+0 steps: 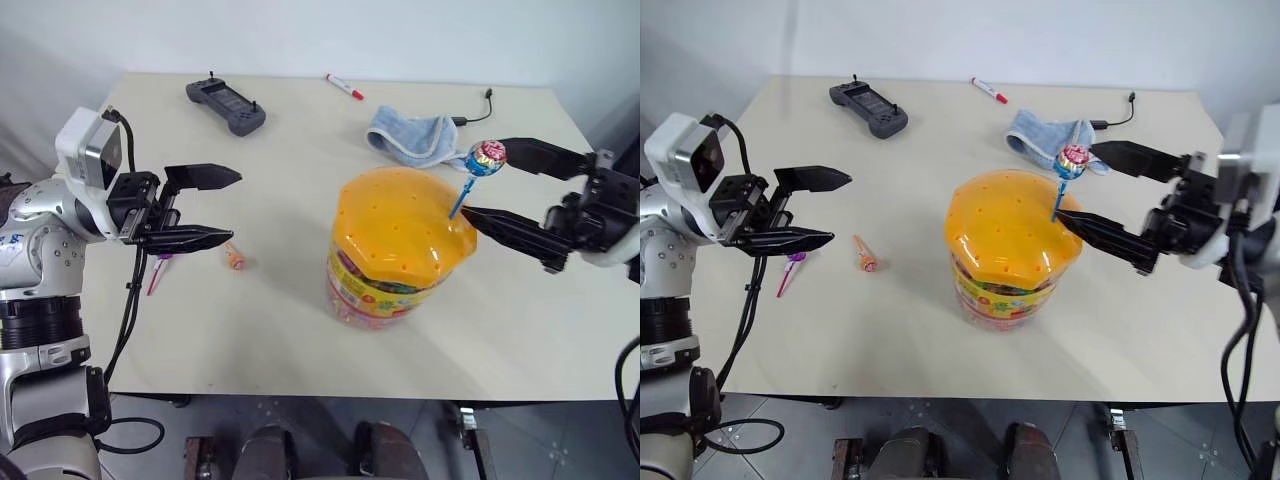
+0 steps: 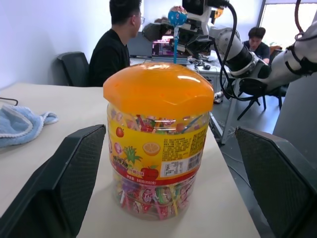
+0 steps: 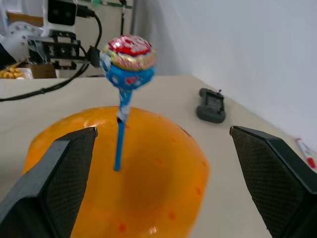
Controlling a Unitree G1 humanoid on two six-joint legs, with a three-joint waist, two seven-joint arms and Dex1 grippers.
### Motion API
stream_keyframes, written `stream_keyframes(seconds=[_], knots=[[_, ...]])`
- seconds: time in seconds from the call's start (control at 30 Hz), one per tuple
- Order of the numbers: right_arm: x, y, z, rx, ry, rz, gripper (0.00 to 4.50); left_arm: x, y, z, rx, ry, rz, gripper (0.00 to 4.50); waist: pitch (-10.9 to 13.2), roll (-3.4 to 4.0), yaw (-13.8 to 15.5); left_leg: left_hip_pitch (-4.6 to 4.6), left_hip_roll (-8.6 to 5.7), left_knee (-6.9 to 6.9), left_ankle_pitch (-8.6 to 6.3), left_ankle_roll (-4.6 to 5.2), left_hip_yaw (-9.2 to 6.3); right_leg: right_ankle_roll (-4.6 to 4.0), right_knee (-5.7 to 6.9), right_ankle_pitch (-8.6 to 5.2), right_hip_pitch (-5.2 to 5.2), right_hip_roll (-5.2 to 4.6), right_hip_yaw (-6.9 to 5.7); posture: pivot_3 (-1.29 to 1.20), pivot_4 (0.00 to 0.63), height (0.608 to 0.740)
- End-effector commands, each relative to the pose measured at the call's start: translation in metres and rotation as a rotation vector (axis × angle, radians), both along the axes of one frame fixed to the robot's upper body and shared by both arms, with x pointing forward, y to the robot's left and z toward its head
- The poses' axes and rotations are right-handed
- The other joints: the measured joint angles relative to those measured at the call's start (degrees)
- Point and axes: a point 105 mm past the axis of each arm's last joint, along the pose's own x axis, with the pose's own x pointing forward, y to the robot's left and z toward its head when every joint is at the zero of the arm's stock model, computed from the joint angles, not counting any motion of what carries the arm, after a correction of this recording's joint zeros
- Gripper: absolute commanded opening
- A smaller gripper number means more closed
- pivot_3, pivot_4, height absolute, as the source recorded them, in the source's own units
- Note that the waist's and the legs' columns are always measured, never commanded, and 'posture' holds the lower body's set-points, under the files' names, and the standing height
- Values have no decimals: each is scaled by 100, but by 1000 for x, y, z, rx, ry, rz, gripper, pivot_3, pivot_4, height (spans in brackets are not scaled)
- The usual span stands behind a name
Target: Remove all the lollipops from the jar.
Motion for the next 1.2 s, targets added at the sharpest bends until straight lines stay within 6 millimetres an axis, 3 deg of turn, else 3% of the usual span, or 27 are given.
stream_keyframes(seconds=[0.03,0.4,0.5,0.67,0.77,0.83,0.93,1.0,1.2], knots=[[-3,15,8,17,-40,61,3863,-9,1,7,1,-53,-29,4500,0,0,-10,0,3,0,0,-1,-1,0,1,0,-1,3,-1,0,150,740],[-3,12,25,1,-73,53,58,-13,5,7,-14,-55,-31,4500,0,0,1,-1,1,-2,-2,0,0,0,0,0,-3,1,0,0,150,740],[-4,11,33,5,-98,36,22,-12,6,8,-15,-55,-35,4500,0,0,-2,-1,1,-2,-2,-1,1,0,0,0,-3,1,0,0,150,740],[-3,-4,64,68,-183,-71,22,-12,7,8,-9,-50,-58,4500,0,0,2,-1,1,-3,-2,-1,1,0,-1,0,-4,1,0,0,150,740],[-1,-18,83,132,-229,-153,22,-12,7,8,-3,-47,-65,4500,0,0,2,-1,1,-4,-2,-1,2,0,-1,0,-4,1,1,0,150,740],[15,-44,89,128,-231,-334,22,-12,8,8,6,-44,-75,4500,0,0,4,-1,1,-4,-2,-1,2,0,-1,0,-4,1,0,0,150,740],[36,-77,68,-11,-116,-531,22,-12,9,8,23,-37,-82,4500,0,0,16,-2,1,-6,-3,-1,5,0,-1,0,-5,-2,2,0,150,740],[51,-102,35,-142,49,-652,22,-13,11,6,44,-29,-82,4500,0,0,6,-2,0,-9,-3,-1,5,0,-3,0,-5,-2,2,0,150,740],[64,-164,-58,-390,454,-877,22,-12,20,2,88,-8,-53,4500,-1,1,-61,-1,4,-18,-3,-1,14,-1,-5,-1,-11,2,5,0,150,740]])
